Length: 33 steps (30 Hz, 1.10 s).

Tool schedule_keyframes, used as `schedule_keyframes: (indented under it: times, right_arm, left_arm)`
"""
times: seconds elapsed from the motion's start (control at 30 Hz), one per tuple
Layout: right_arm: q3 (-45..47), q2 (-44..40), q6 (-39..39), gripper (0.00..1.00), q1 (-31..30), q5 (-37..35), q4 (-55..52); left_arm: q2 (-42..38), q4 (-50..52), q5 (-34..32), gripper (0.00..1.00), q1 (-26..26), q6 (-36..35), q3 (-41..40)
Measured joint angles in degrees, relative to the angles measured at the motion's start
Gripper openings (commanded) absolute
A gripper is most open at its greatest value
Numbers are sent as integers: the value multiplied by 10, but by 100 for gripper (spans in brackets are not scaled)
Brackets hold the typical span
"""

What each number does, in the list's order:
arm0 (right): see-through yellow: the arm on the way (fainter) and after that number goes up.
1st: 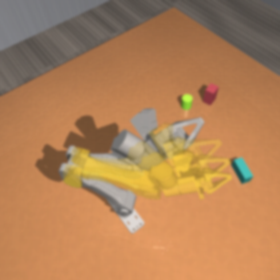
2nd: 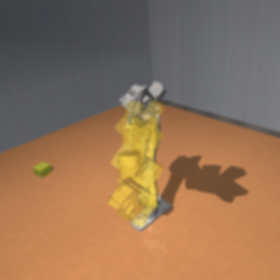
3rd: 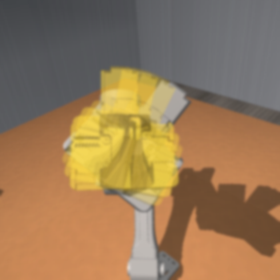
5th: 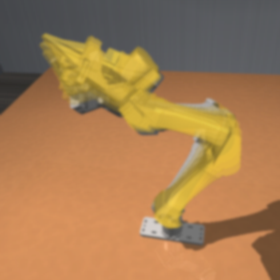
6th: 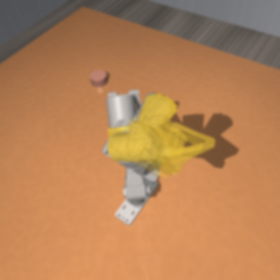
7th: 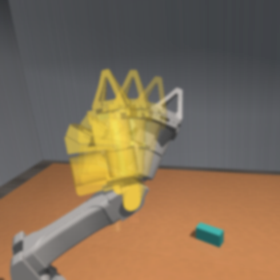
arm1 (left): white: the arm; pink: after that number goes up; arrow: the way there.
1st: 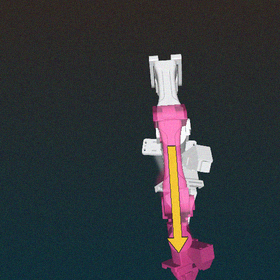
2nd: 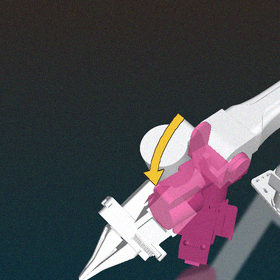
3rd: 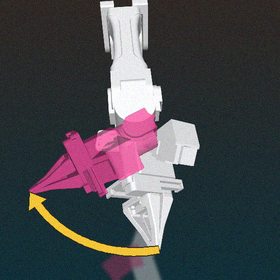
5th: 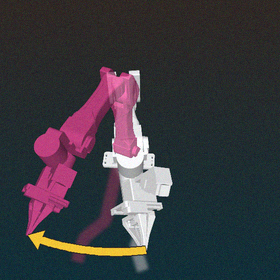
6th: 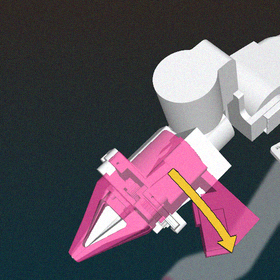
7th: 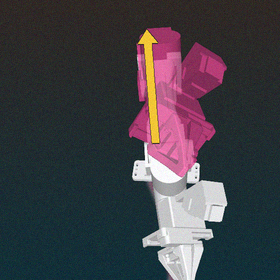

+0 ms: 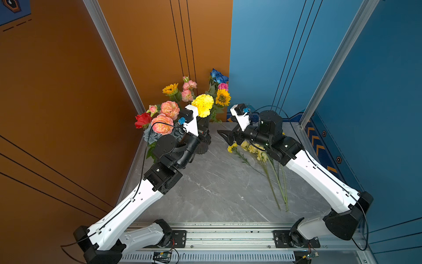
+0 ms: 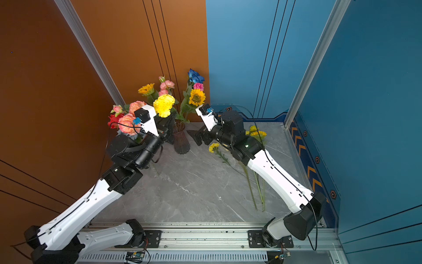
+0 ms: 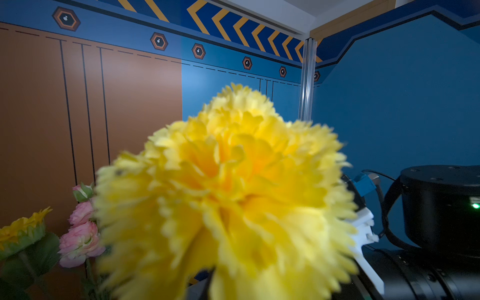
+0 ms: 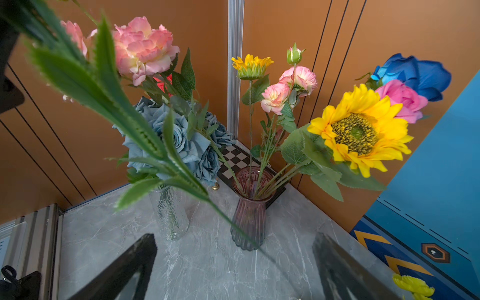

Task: Pick out yellow flowers from the vase
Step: Pick up the flower from the vase.

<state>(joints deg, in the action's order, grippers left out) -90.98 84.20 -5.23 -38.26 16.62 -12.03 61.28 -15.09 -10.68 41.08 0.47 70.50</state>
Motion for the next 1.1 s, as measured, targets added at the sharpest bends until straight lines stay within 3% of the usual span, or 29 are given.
schedule_keyframes:
  times: [0.37,0.67,0.83,0.9,1.07,1.1]
  right_arm:
    - [-24,37,-14,70,-7,1,-4]
    - [-24,41,-18,29,-11,1,-5]
    - [-23,40,-22,0,-14,7,-4]
    - [-20,40,-25,0,-17,12,-5]
    - [-5,37,-23,0,-18,10,-5]
    - [-1,35,-22,0,-18,9,-5]
  left_arm:
    - [-25,30,5,0,4,42,0]
    - [-31,39,5,0,7,61,-10]
    - [-31,42,5,1,7,67,-12]
    - [-31,40,4,13,7,67,-13]
    - [-30,42,4,29,7,67,-24]
    - [-30,42,3,41,7,67,-26]
